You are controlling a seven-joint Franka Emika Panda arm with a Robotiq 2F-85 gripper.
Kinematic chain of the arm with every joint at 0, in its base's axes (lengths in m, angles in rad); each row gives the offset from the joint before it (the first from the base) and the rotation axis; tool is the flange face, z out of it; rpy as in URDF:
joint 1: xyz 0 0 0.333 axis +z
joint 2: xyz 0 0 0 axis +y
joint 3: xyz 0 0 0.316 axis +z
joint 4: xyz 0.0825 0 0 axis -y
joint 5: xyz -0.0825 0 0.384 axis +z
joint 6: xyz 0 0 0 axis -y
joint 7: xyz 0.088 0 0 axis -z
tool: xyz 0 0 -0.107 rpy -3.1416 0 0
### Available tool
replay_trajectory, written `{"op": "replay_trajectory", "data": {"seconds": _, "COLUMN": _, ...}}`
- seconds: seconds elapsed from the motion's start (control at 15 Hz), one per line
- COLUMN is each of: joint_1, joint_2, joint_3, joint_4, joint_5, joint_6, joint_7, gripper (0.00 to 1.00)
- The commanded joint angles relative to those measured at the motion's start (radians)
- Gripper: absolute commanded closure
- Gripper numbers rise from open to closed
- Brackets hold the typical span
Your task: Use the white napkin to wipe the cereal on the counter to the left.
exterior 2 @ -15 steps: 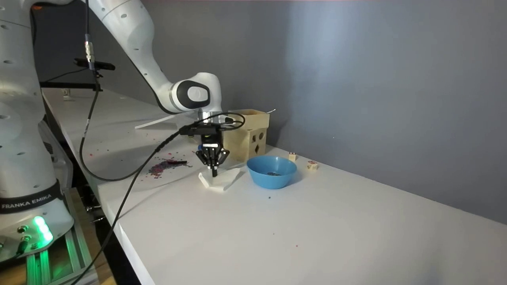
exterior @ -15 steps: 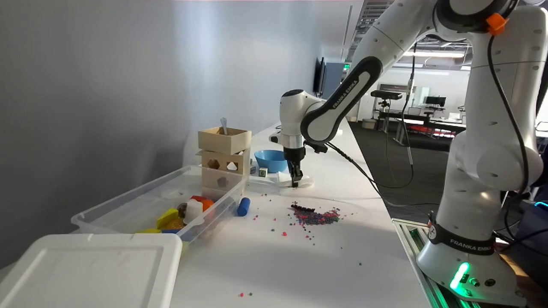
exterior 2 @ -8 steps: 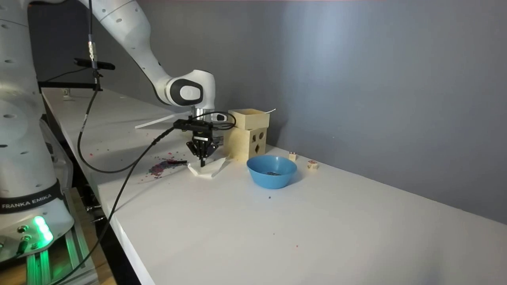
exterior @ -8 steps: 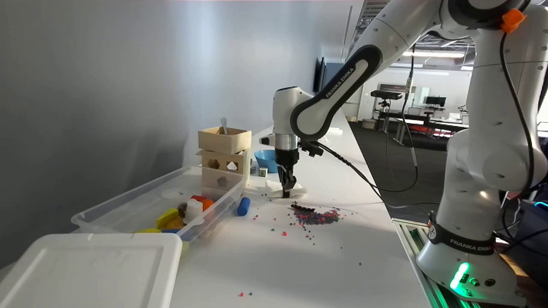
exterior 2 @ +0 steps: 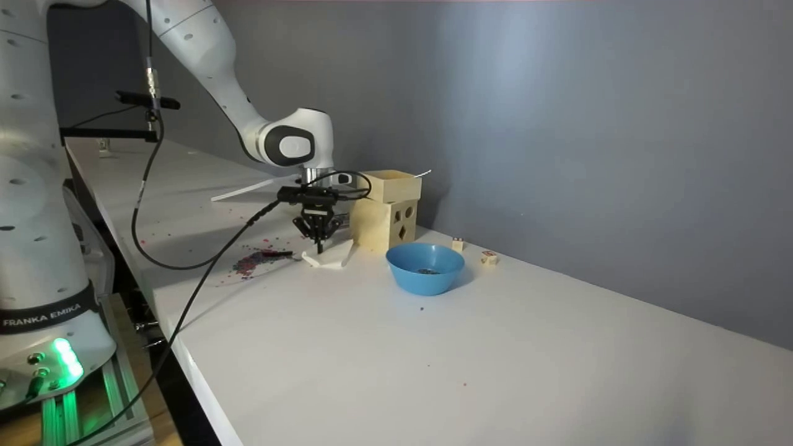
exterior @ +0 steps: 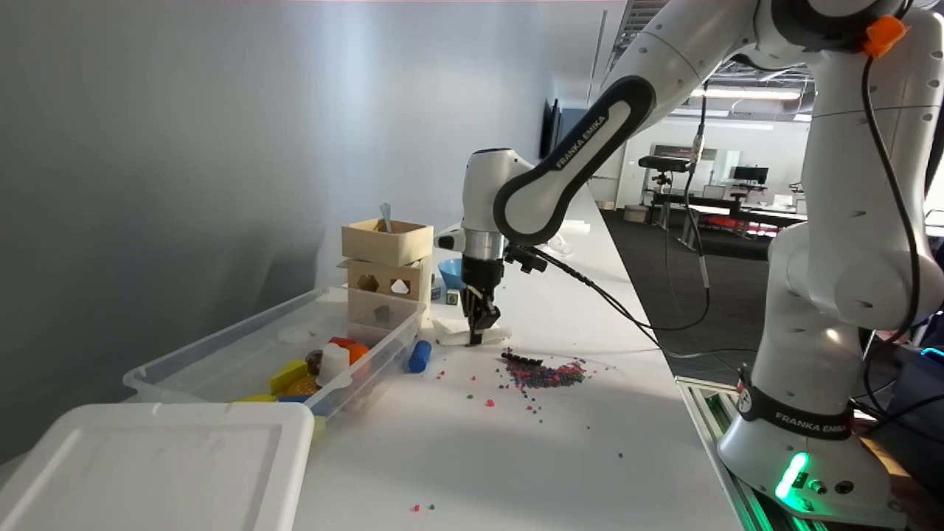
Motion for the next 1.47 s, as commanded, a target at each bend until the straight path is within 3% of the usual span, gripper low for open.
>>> {"op": "replay_trajectory", "data": {"seconds": 0.0, "joint_1": -0.008, "joint_2": -0.024, "joint_3": 0.024, "joint_4": -0.018, "joint_5": 0.132, "joint_6": -0.02, "joint_7": -0.236, "gripper": 1.0}}
{"op": "replay_trajectory", "data": {"seconds": 0.4, "joint_1": -0.017, "joint_2": -0.149, "joint_3": -0.012, "joint_4": -0.077, "joint_5": 0.264, "joint_6": -0.241, "joint_7": -0.643, "gripper": 1.0}}
{"op": "replay_trajectory", "data": {"seconds": 0.8, "joint_1": -0.008, "joint_2": -0.265, "joint_3": -0.09, "joint_4": -0.092, "joint_5": 0.204, "joint_6": -0.46, "joint_7": -0.727, "gripper": 1.0}}
{"op": "replay_trajectory", "data": {"seconds": 1.27, "joint_1": 0.001, "joint_2": -0.338, "joint_3": -0.148, "joint_4": -0.042, "joint_5": 0.275, "joint_6": -0.261, "joint_7": -0.714, "gripper": 1.0}}
{"op": "replay_trajectory", "data": {"seconds": 1.4, "joint_1": 0.021, "joint_2": -0.341, "joint_3": -0.156, "joint_4": -0.021, "joint_5": 0.291, "joint_6": -0.273, "joint_7": -0.738, "gripper": 1.0}}
